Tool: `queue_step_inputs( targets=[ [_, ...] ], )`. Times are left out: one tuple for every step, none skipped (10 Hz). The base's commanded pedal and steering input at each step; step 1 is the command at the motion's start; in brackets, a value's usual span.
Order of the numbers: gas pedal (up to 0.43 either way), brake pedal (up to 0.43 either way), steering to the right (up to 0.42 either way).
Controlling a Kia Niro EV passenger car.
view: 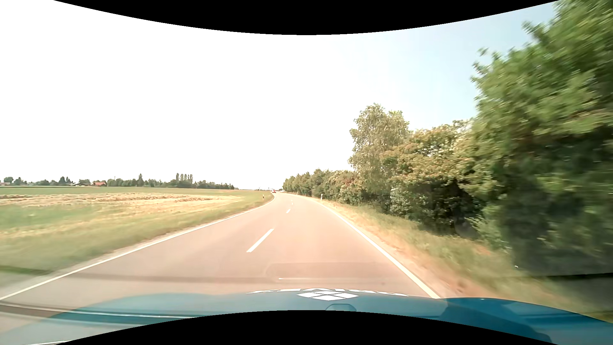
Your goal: Follow the waypoints while adhering to traffic rules and regulations
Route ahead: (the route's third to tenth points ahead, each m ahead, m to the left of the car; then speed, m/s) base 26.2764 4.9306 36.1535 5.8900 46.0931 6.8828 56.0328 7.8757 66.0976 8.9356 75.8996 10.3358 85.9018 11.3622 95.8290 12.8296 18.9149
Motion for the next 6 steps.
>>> queue_step_inputs(
  targets=[
    [0.169,0.000,-0.010],
    [0.169,0.000,-0.010],
    [0.169,0.000,-0.010],
    [0.169,0.000,-0.010],
    [0.169,0.000,-0.010],
    [0.169,0.000,-0.011]
  ],
)
